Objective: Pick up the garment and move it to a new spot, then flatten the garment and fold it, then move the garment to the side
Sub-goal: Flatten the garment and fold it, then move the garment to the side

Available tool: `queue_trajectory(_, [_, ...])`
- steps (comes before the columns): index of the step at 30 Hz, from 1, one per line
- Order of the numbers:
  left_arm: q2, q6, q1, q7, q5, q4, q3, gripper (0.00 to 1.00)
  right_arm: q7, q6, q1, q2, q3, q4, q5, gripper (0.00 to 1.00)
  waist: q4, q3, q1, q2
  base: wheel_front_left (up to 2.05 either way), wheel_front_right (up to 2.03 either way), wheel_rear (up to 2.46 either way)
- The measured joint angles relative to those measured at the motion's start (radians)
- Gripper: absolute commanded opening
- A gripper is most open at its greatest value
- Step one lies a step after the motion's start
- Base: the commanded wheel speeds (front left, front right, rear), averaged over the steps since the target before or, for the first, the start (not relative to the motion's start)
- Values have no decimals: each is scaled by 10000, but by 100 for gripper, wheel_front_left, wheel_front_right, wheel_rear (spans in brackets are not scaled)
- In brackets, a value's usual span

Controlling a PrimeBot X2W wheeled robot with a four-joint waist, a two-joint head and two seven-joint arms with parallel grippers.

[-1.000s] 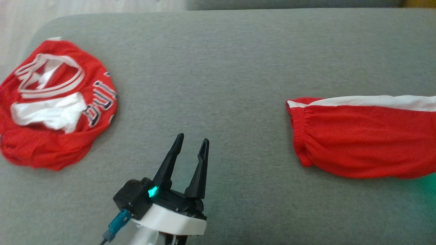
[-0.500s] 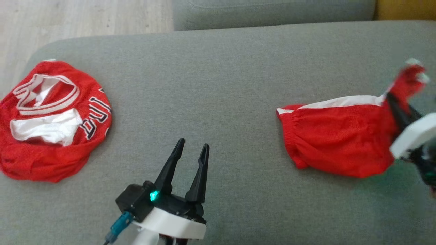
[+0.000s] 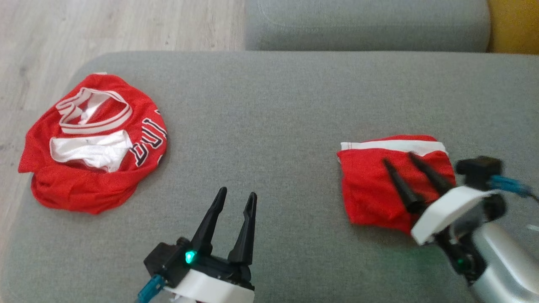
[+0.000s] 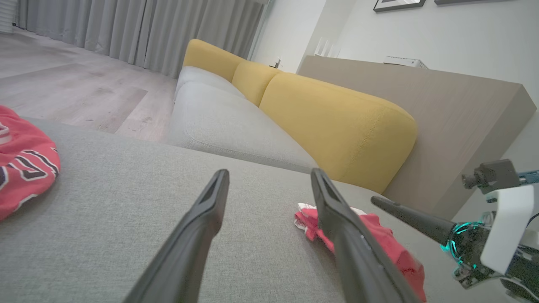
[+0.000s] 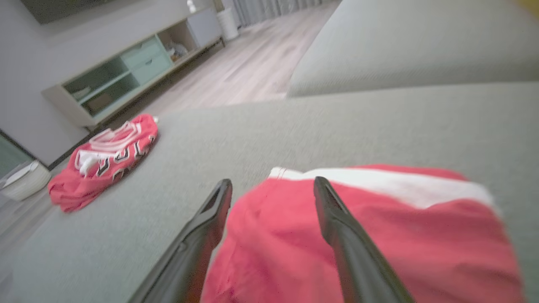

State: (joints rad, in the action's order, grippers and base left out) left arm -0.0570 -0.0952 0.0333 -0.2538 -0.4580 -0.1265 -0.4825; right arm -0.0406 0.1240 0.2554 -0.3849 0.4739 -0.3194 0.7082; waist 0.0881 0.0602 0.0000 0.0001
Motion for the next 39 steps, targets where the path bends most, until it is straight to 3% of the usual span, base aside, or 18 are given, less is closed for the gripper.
queue_trajectory(5, [2, 111, -298, 0, 0, 13, 211, 100, 470, 0, -603, -44, -1124, 366, -679, 100, 21, -370, 0, 0, 0, 0, 0])
queue_trajectory(11, [-4, 437, -1178, 0, 155, 209, 780, 100, 1323, 0, -2525, 88, -2136, 765, -1099, 100, -86, -983, -1, 0, 0, 0, 0])
queue_trajectory(15, [-2, 698, -1615, 0, 414, 378, 1367, 100, 2002, 0, -3276, 516, -2128, 794, -1137, 100, -192, -1331, -1, 0, 0, 0, 0])
queue_trajectory(23, [-4, 930, -2658, 0, 1290, 439, 2117, 100, 2794, 0, -4056, 1076, -1875, -251, -2499, 100, -225, -1988, -1, 0, 0, 0, 0])
queue_trajectory(28, [-10, 1492, -3257, 2, 2132, -13, 2585, 100, 2884, 0, -4547, 1639, -2330, -330, -3436, 100, -192, -2350, -1, 0, 0, 0, 0])
queue_trajectory(39, [-61, 1329, -3497, 2, 3024, -625, 2955, 100, 2884, 0, -5197, 2314, -3216, 67, -4247, 100, -223, -2604, 0, 0, 0, 0, 0])
